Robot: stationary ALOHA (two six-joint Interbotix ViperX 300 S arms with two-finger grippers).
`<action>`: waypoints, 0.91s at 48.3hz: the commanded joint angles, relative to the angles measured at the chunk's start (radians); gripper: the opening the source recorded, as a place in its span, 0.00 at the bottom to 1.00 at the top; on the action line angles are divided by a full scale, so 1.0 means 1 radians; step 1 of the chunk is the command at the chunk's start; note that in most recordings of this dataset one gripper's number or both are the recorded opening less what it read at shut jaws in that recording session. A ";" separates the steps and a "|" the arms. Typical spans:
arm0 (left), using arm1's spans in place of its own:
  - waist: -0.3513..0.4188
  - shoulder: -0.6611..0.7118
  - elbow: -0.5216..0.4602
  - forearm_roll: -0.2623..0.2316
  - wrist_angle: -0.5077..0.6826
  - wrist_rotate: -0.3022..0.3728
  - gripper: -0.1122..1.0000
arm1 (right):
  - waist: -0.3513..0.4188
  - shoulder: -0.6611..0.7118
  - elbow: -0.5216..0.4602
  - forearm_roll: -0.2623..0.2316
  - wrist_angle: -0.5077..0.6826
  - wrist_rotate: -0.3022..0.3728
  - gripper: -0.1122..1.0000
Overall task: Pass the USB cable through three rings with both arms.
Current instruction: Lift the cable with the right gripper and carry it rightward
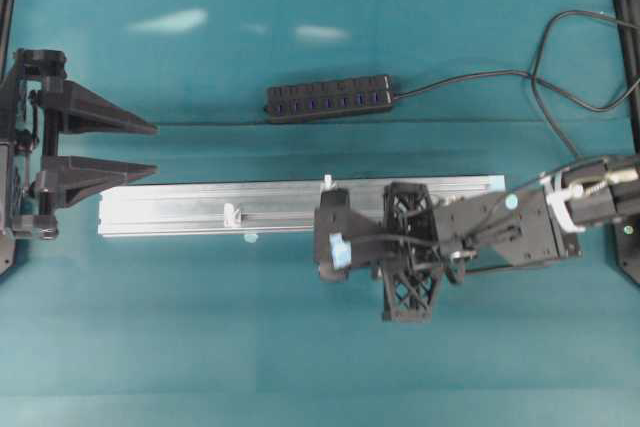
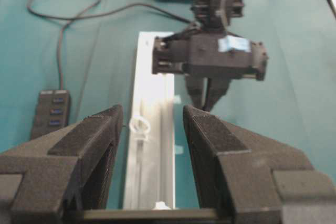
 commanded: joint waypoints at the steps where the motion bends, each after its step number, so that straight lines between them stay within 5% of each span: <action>1: 0.002 -0.002 -0.020 0.002 -0.011 -0.003 0.56 | 0.032 -0.034 -0.032 -0.026 0.034 -0.020 0.02; 16: 0.002 -0.003 -0.020 0.002 -0.011 -0.006 0.56 | 0.032 -0.080 -0.126 -0.092 0.219 -0.101 0.02; 44: 0.002 -0.003 -0.020 0.002 -0.011 -0.008 0.56 | 0.009 -0.210 -0.206 -0.253 0.453 -0.098 0.02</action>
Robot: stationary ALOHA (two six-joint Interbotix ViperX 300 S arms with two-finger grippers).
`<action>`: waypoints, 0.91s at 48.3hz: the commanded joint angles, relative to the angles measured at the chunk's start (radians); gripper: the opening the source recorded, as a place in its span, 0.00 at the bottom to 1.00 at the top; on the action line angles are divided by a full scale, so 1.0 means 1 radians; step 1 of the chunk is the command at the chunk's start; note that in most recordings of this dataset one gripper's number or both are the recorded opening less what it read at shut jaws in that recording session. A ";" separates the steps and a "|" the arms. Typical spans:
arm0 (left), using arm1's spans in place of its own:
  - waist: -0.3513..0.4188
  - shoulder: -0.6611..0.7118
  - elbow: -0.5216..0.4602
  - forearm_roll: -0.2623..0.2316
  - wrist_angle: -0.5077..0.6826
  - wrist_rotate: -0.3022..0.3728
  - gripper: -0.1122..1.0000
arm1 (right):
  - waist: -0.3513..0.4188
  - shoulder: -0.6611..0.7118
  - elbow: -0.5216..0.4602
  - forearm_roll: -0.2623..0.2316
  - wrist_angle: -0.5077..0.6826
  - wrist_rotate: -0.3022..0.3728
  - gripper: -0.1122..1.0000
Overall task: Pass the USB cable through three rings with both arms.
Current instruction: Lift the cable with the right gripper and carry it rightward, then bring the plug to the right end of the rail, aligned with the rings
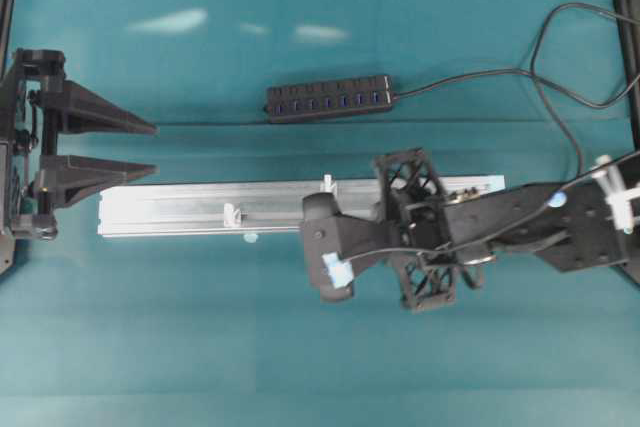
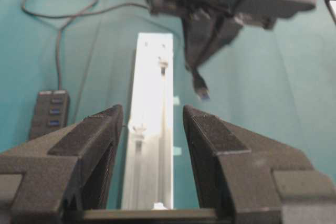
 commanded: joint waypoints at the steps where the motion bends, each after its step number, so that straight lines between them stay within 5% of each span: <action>1: 0.002 0.000 -0.020 0.003 -0.008 -0.002 0.56 | -0.006 -0.054 -0.020 -0.026 0.037 -0.003 0.02; 18: 0.002 -0.002 -0.020 0.003 -0.009 -0.003 0.56 | -0.040 -0.184 0.026 -0.084 0.169 -0.003 0.02; 44: 0.002 0.000 -0.020 0.003 -0.008 -0.003 0.56 | -0.048 -0.380 0.167 -0.092 0.285 0.023 0.02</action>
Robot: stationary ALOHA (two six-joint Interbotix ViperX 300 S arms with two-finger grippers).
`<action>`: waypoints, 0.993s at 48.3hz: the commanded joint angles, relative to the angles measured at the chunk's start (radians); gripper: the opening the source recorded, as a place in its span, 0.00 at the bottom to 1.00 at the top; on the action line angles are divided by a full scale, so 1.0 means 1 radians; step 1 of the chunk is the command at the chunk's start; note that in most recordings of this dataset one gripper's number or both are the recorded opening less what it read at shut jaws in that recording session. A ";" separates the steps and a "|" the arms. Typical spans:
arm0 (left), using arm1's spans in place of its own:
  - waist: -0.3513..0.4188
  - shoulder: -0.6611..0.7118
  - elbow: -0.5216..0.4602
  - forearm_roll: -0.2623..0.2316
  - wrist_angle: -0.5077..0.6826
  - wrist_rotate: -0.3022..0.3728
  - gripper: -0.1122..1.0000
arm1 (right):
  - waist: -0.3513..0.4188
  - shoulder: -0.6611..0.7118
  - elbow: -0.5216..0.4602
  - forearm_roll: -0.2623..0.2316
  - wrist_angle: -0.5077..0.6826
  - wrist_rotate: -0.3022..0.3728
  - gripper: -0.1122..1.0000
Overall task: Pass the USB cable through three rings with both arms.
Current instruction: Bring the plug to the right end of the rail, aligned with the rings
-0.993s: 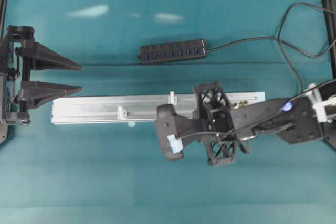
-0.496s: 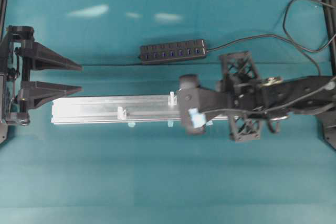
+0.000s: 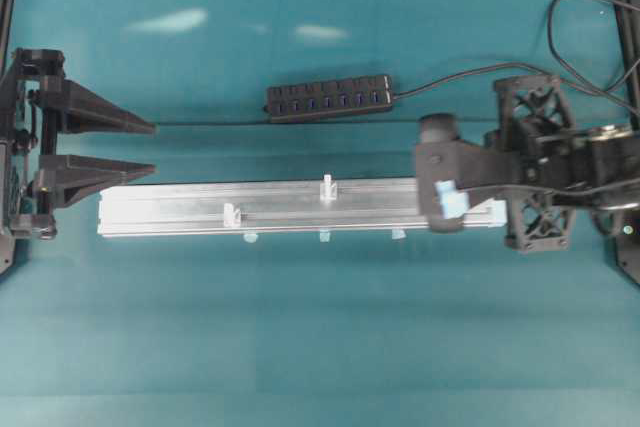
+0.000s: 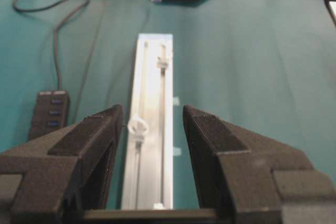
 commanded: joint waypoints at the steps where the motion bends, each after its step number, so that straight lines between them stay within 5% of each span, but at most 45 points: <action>1: 0.002 0.000 -0.020 0.002 -0.008 -0.002 0.56 | -0.005 -0.040 0.003 -0.008 0.018 0.009 0.02; 48: 0.002 -0.002 -0.020 0.002 -0.008 -0.005 0.56 | 0.011 -0.199 0.160 0.011 0.032 0.120 0.02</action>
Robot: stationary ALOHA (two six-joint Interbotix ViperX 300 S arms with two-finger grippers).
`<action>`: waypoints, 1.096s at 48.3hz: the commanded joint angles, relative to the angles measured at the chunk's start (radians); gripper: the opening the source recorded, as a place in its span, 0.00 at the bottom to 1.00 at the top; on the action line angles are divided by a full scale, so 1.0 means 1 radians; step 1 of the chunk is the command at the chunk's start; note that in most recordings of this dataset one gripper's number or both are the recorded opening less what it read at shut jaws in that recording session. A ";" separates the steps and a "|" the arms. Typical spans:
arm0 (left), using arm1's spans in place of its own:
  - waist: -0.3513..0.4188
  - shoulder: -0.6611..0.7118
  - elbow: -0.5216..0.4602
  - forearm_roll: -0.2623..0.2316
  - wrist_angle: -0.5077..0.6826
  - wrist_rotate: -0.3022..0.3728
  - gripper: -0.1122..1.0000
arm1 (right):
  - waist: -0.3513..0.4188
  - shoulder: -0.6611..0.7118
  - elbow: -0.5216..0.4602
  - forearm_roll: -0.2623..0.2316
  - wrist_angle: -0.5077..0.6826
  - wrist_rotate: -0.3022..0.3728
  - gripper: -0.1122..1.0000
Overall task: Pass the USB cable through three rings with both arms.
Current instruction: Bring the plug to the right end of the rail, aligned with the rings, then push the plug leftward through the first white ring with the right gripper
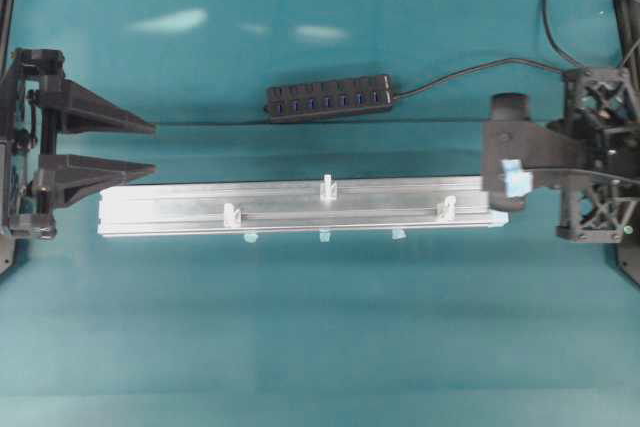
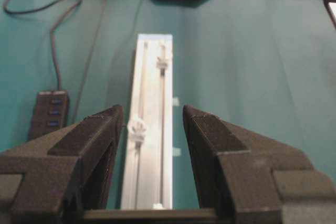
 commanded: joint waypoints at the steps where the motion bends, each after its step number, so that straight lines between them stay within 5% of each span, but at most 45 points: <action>1: 0.002 0.000 -0.020 0.002 -0.008 -0.002 0.56 | 0.014 -0.035 0.008 0.011 -0.011 0.021 0.02; 15: 0.002 0.005 -0.021 0.003 -0.009 -0.002 0.56 | 0.052 -0.041 0.117 0.138 -0.135 0.040 0.02; 53: 0.008 0.005 -0.025 0.002 -0.009 -0.002 0.56 | -0.031 0.026 0.273 0.126 -0.422 0.075 0.02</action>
